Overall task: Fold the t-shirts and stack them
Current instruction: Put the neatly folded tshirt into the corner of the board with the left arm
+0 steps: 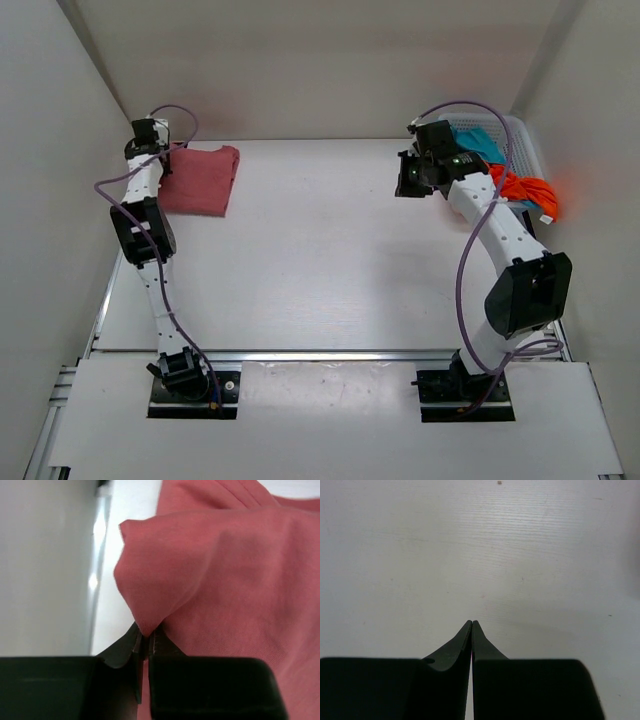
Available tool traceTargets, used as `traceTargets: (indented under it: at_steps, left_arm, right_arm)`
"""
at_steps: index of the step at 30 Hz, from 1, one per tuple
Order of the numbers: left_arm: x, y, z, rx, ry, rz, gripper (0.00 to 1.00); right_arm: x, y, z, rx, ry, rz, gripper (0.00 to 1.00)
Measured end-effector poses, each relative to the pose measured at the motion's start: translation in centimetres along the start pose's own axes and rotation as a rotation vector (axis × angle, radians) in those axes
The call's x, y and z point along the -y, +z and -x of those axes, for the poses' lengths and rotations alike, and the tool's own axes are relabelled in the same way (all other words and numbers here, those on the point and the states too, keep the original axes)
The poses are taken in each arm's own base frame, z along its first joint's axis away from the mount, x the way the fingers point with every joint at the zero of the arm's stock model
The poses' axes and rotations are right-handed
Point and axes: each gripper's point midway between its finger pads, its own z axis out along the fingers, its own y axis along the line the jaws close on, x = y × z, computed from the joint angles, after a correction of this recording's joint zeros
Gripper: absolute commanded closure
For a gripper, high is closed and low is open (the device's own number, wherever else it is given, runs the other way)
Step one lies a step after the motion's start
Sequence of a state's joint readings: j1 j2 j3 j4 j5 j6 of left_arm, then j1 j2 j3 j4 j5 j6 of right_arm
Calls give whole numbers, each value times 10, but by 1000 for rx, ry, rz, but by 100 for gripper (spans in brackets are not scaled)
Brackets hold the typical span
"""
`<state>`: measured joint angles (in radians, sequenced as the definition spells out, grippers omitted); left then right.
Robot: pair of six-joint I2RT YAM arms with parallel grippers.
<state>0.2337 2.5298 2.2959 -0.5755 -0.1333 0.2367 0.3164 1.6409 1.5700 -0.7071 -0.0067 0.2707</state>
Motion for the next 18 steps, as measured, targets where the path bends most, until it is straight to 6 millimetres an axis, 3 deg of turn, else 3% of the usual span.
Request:
traceTargets:
  at_steps: [7, 15, 16, 18]
  left_arm:
    - [-48, 22, -19, -31, -51, 97, 100]
    - [-63, 29, -5, 22, -61, 151, 100]
    - [-64, 29, -4, 26, -61, 152, 99]
    - [-65, 30, -2, 32, -63, 156, 86]
  right_arm:
    - [-2, 1, 7, -21, -16, -25, 97]
    - [-15, 11, 12, -66, -52, -31, 97]
    - [-17, 12, 12, -73, -58, -32, 96]
    - [-22, 15, 12, -83, -72, -32, 95]
